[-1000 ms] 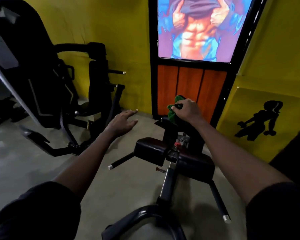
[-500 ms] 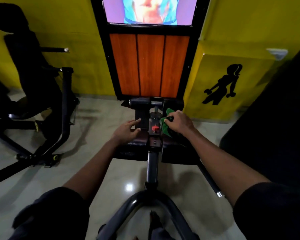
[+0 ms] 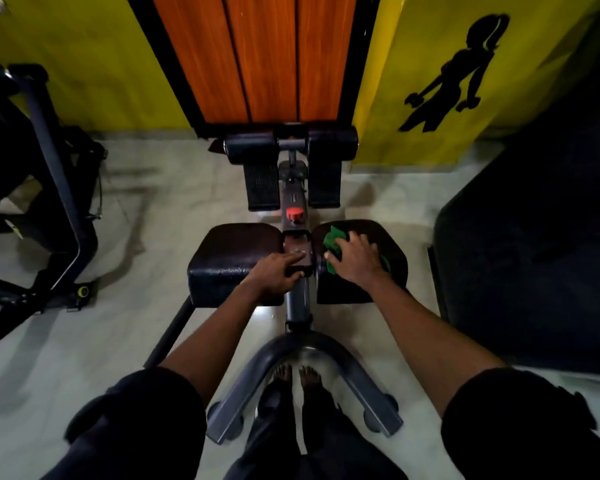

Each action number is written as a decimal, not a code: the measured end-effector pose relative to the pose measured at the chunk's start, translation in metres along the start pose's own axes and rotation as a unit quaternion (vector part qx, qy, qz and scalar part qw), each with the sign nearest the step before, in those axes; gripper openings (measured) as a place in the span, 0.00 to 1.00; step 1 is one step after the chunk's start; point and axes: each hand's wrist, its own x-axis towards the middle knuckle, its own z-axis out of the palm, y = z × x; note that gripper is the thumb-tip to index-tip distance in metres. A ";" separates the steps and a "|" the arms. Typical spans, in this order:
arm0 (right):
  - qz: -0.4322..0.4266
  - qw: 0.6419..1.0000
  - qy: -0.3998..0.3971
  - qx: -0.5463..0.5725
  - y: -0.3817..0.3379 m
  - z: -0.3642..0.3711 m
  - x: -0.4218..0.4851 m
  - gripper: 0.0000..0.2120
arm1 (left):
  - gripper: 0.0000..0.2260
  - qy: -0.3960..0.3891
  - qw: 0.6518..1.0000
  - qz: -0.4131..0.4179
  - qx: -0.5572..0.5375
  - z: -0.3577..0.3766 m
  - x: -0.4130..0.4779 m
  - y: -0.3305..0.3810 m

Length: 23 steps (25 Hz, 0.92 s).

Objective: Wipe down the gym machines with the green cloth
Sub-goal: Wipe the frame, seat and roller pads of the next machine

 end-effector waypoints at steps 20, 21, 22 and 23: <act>-0.022 0.995 0.096 -0.030 -0.014 0.033 -0.002 0.16 | 0.29 -0.003 0.987 0.029 0.158 0.018 0.049 -0.051; -0.017 0.995 0.094 -0.034 -0.013 0.031 0.003 0.16 | 0.30 0.001 0.989 0.020 0.144 0.018 0.050 -0.052; -0.003 0.996 0.083 -0.039 -0.014 0.030 0.013 0.16 | 0.30 0.008 0.993 -0.002 0.120 0.017 0.051 -0.053; 0.014 0.997 0.065 -0.043 -0.016 0.027 0.024 0.16 | 0.31 0.016 0.995 -0.036 0.093 0.015 0.054 -0.053</act>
